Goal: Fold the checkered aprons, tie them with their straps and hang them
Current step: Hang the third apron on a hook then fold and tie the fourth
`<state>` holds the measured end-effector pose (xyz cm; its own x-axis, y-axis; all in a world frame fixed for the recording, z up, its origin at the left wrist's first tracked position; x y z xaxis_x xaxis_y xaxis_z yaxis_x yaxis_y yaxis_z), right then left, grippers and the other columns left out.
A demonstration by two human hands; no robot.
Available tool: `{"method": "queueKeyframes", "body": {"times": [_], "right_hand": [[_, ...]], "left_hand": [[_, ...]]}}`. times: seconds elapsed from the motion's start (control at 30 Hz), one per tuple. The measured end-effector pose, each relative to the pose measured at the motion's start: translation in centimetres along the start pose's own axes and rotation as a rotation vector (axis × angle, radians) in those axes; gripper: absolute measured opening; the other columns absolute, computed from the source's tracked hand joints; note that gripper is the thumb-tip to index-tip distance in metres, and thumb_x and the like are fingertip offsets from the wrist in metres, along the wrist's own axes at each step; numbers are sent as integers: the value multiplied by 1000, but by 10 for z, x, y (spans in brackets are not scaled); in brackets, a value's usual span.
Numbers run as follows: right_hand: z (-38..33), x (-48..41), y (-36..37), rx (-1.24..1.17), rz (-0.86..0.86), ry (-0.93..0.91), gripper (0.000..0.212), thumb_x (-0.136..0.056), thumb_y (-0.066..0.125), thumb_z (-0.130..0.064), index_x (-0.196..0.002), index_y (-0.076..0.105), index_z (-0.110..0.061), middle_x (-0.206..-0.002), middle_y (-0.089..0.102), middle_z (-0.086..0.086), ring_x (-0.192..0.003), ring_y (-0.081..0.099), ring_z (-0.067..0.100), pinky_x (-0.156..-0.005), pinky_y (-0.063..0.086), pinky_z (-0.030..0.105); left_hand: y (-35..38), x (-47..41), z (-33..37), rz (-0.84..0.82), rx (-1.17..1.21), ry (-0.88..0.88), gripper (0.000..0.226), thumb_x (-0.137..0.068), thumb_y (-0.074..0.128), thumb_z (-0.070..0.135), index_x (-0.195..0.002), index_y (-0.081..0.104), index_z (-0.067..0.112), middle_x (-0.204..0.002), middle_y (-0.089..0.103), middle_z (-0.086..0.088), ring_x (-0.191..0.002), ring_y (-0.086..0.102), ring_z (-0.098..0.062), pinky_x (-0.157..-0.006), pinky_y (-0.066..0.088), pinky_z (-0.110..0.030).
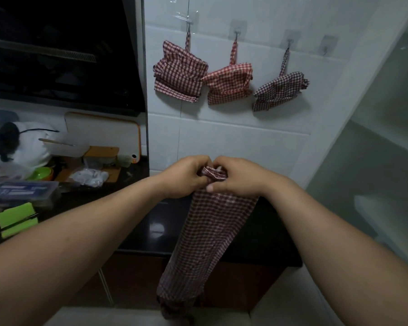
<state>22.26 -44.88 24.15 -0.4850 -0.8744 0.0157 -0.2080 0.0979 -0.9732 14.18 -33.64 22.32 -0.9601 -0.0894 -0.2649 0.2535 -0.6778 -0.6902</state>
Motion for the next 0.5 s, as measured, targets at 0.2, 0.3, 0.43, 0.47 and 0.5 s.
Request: {"method": "queueKeyframes", "body": {"times": [0.2, 0.3, 0.43, 0.47, 0.5], "right_hand": [[-6, -7, -10, -66, 96, -79, 27, -93, 73, -26, -71, 58, -23, -70, 60, -6, -71, 58, 15, -65, 39, 33], [-15, -6, -7, -74, 86, -121, 24, -95, 69, -29, -76, 57, -23, -75, 61, -6, -75, 59, 16, -68, 45, 36], [-22, -3, -32, -31, 267, -135, 24, -95, 65, -35, -77, 52, -26, -77, 59, -10, -84, 60, 21, -76, 50, 43], [-22, 0, -44, -32, 308, -126, 25, -96, 65, -35, -77, 51, -27, -78, 57, -11, -85, 59, 20, -76, 49, 42], [-21, 3, -58, -31, 341, -107, 24, -97, 65, -34, -78, 52, -27, -79, 57, -12, -86, 58, 19, -75, 48, 40]], "left_hand": [[7, 8, -22, 57, 234, -76, 20, -97, 72, 21, -115, 63, 23, -103, 75, 0, -100, 72, -19, -88, 59, -41], [19, 14, -24, 55, 258, -34, 22, -99, 68, 18, -119, 71, 25, -111, 77, 4, -109, 71, -14, -100, 56, -41], [32, 28, -31, 41, 445, -136, 12, -103, 65, 25, -111, 75, 25, -110, 79, 6, -104, 73, -11, -99, 57, -40], [38, 35, -38, 12, 451, -181, 12, -103, 65, 29, -108, 76, 28, -108, 79, 9, -102, 74, -9, -99, 57, -40], [45, 42, -47, -12, 448, -219, 13, -102, 65, 31, -107, 77, 29, -108, 79, 12, -102, 74, -6, -100, 57, -41]]}}
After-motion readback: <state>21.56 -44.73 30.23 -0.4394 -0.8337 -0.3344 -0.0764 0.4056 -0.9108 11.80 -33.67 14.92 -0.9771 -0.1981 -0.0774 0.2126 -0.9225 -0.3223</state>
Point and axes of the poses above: each hand's wrist, its own x-axis away from the middle knuckle, its own y-axis out of the palm, z = x × y, the point moved 7 cm from there along -x, towards the middle knuckle
